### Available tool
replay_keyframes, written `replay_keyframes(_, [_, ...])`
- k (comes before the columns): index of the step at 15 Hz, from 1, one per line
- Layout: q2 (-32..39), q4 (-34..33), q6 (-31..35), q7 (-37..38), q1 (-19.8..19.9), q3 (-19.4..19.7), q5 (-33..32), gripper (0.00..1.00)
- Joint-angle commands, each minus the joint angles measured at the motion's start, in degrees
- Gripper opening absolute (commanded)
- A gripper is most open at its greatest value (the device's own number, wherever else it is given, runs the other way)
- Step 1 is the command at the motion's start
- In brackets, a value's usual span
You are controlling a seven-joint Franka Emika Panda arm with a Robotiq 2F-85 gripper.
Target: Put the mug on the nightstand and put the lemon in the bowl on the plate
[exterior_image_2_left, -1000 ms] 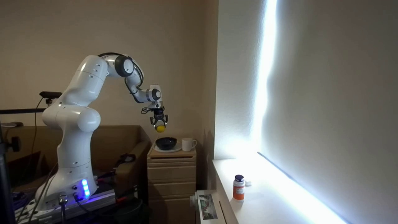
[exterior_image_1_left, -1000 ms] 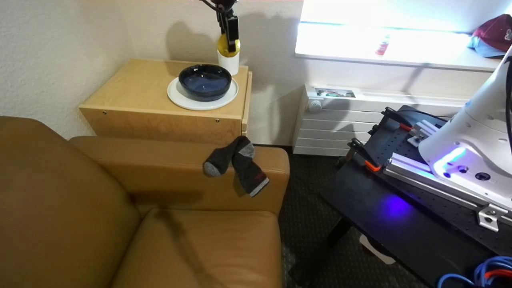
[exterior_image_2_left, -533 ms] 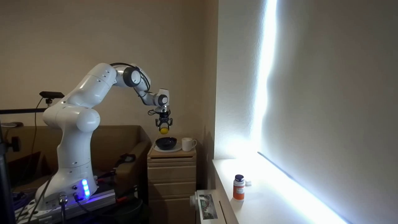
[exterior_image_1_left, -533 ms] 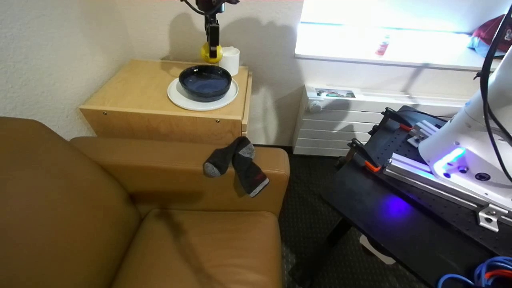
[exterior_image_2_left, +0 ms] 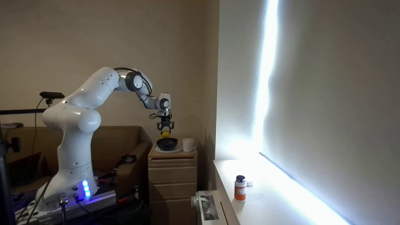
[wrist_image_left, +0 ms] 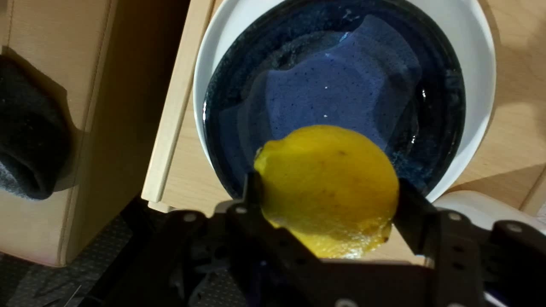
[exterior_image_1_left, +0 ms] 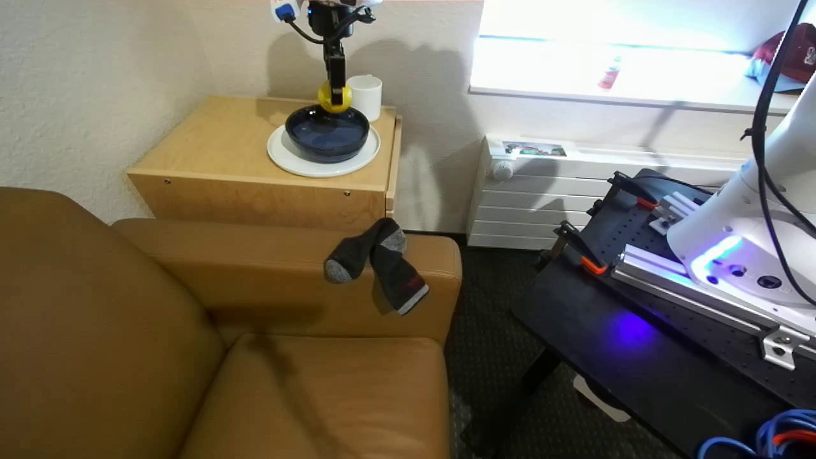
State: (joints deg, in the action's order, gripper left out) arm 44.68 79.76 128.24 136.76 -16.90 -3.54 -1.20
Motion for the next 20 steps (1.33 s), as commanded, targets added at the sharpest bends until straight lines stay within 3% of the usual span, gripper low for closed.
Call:
replay_keyframes(1, [2.8, -1.6, 2.3, 0.2, -0.8, 1.3, 0.9, 0.5])
replay_keyframes(7, [7.5, -4.0, 8.3, 0.1, -1.6, 2.2, 0.9, 0.5])
replay_keyframes(15, [13.1, -9.4, 7.1, 0.5, -3.3, 4.2, 0.2, 0.5])
replay_keyframes(16, [13.5, -10.0, 6.8, 0.4, -3.3, 4.3, 0.3, 0.85])
replay_keyframes(18, [14.0, -10.8, 5.7, 0.0, -2.9, 3.9, 0.8, 0.99])
replay_keyframes(20, [13.4, -10.8, 6.0, -0.8, -2.3, 3.0, 1.6, 1.0])
